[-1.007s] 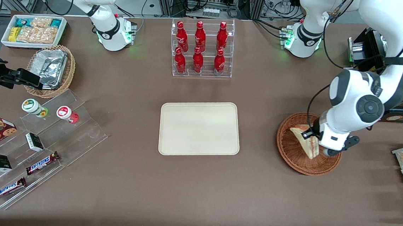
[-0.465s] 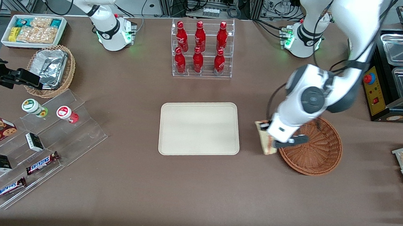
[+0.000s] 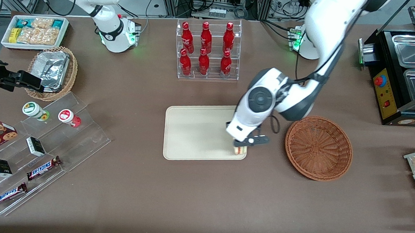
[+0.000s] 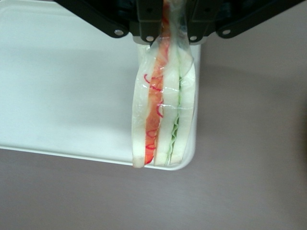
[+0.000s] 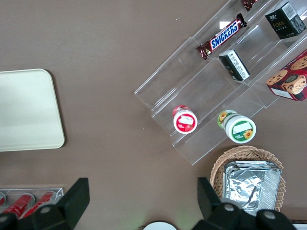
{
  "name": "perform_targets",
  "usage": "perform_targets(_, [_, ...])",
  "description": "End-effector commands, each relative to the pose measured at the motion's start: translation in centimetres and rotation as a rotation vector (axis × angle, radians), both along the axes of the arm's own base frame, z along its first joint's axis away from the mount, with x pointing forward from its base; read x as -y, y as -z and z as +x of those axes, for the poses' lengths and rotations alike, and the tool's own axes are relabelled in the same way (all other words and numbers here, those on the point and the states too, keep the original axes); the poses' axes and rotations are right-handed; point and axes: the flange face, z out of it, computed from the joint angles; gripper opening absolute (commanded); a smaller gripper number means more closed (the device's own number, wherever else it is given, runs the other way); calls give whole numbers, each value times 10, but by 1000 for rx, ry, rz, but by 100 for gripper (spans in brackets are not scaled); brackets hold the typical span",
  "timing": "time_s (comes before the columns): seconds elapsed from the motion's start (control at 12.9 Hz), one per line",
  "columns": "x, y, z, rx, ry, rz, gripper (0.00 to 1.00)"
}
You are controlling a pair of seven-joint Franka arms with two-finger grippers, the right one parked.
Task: Place sandwich from basket to tray
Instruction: 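Lift the sandwich with the left gripper and carry it over the cream tray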
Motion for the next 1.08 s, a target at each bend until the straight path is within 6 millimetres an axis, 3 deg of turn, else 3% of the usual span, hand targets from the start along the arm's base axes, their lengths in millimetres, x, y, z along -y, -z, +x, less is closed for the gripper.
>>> perform_targets(0.0, [40,5,6,-4,-1,24,0])
perform_targets(0.46, [102,31,0,-45,60,28,0])
perform_targets(0.77, [115,61,-6,-60,81,51,0])
perform_targets(1.01, [114,63,-6,-56,79,61,0])
